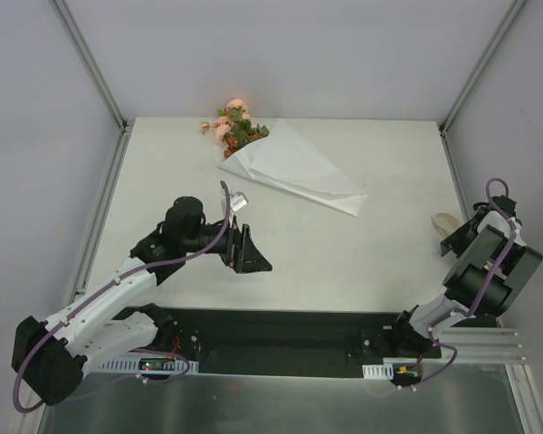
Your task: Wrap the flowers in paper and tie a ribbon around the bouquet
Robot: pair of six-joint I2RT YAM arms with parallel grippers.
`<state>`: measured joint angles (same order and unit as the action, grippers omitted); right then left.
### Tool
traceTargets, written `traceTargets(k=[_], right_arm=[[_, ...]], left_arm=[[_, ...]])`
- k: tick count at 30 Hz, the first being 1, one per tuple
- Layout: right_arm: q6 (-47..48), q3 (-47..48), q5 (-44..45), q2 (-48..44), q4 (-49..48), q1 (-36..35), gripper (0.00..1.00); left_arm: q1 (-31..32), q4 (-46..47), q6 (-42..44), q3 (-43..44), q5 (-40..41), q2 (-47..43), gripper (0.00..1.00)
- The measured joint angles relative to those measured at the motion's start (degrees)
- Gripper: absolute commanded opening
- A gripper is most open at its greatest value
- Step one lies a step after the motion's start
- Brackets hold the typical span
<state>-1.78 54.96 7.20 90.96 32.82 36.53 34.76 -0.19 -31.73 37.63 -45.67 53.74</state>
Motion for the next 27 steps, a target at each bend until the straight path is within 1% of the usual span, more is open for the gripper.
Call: traceTargets(k=[1,2,4,5,6,8,10,12,14,16,19,21,22,23,24,25,27], right_arm=[[0.31,0.24,-0.48,0.74,-0.07,0.02,0.53],[0.52,0.59,-0.94,1.49,-0.09,0.02,0.41],[0.66,0.98,-2.08,2.6,-0.42,0.02,0.25],[0.94,0.98,-2.34,2.71,-0.5,-0.17,0.06],[0.98,0.98,-2.58,2.71,-0.48,-0.44,0.01],[0.85,1.03,-3.37,2.64,-0.46,-1.62,0.01],[0.68,1.03,-4.5,2.08,-0.24,-4.28,0.01],[-0.85,0.96,-5.35,-0.02,0.26,-10.32,0.01],[-3.58,1.03,-7.3,-3.26,0.13,-20.44,0.01],[-8.63,1.07,-10.25,-6.03,-2.08,-32.17,0.01],[-19.39,0.98,-12.11,-7.48,-11.47,-52.89,0.01],[-25.68,4.09,-10.99,-4.44,-15.34,-64.76,0.01],[-29.07,8.11,-9.57,-0.7,-17.35,-71.82,0.01],[-30.86,10.97,-8.81,2.27,-19.28,-75.54,0.01],[-32.63,15.17,-7.45,6.05,-20.48,-79.62,0.04],[-34.14,19.61,-6.67,10.16,-21.81,-82.97,0.18],[-36.57,26.56,-6.49,16.76,-25.4,-87.01,0.37]], left_arm=[[-0.09,-1.44,0.94,0.0,-0.11,-1.18,0.92],[-0.35,-2.8,1.64,0.02,-0.22,-2.34,0.92],[-0.92,-5.79,3.21,0.02,-0.22,-4.48,0.92],[-1.18,-6.86,3.78,0.02,-0.15,-5.25,0.92],[-1.79,-8.11,4.39,0.04,0.07,-6.12,0.92],[-2.78,-10.25,5.2,0.04,0.87,-7.5,0.92],[-3.76,-11.39,5.46,0.07,1.64,-8.07,0.91],[-5.33,-12.76,5.44,0.17,3.02,-8.22,0.91],[-7.91,-13.99,5.38,0.37,4.7,-8.24,0.91],[-10.25,-14.84,5.18,0.7,6.34,-8.24,0.91],[-13.57,-16.24,4.9,1.46,8.94,-8.26,0.91],[-16.63,-17.22,4.46,2.21,10.75,-8.28,0.92],[-17.94,-17.75,4.15,2.58,12.11,-8.35,0.94],[-18.84,-18.34,4.0,2.89,13.29,-8.44,0.95],[-19.71,-19.21,3.82,3.28,15.08,-8.61,0.96],[-20.24,-20.0,3.63,3.52,17.35,-8.96,0.98],[-20.35,-22.36,3.21,4.02,21.07,-10.14,0.99]])
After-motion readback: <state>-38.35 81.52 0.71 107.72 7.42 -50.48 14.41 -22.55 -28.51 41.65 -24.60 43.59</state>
